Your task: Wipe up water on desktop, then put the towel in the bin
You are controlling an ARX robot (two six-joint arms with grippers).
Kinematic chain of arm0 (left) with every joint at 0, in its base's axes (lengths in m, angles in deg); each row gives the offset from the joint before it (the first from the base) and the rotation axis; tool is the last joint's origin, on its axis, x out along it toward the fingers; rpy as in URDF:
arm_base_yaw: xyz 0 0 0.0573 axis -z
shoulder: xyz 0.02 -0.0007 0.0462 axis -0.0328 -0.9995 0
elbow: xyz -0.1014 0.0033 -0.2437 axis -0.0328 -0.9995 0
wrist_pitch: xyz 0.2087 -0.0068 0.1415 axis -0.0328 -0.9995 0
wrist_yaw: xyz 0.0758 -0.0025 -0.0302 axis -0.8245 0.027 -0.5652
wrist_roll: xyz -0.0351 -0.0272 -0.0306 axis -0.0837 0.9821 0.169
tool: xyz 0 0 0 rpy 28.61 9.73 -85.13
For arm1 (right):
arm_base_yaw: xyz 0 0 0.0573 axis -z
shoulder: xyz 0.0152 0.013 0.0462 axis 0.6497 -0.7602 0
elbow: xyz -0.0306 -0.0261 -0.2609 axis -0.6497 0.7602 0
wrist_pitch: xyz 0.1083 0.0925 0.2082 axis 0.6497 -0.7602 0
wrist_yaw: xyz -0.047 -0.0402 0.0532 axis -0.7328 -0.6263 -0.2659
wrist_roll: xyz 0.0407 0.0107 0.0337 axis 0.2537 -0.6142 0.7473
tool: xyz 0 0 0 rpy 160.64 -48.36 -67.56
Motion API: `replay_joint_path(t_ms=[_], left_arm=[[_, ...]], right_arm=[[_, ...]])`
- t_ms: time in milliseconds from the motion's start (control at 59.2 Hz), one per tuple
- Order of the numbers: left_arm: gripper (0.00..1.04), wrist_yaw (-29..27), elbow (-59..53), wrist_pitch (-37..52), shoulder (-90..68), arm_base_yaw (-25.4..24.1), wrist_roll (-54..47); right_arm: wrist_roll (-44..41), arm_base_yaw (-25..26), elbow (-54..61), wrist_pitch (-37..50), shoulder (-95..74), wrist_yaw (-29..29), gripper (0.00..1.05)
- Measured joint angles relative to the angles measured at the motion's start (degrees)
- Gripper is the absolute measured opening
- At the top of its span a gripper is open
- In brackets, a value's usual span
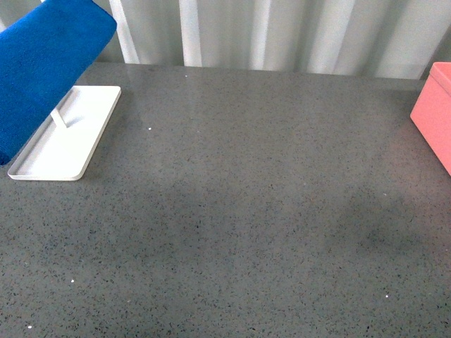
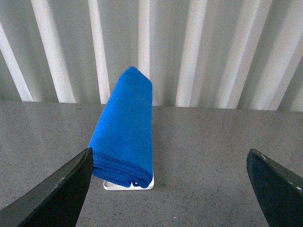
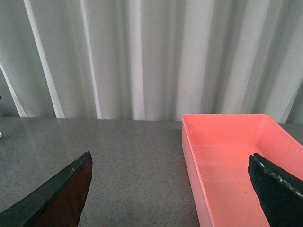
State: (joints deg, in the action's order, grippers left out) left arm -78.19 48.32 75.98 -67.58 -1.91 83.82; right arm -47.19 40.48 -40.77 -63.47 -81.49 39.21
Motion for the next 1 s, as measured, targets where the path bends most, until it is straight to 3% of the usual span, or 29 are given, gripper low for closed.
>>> replay_joint_path(t_ms=[997], left_arm=[[0.98, 0.0, 0.0, 0.0, 0.0, 0.0, 0.0]], right_arm=[[0.0, 0.0, 0.0, 0.0, 0.0, 0.0, 0.98]])
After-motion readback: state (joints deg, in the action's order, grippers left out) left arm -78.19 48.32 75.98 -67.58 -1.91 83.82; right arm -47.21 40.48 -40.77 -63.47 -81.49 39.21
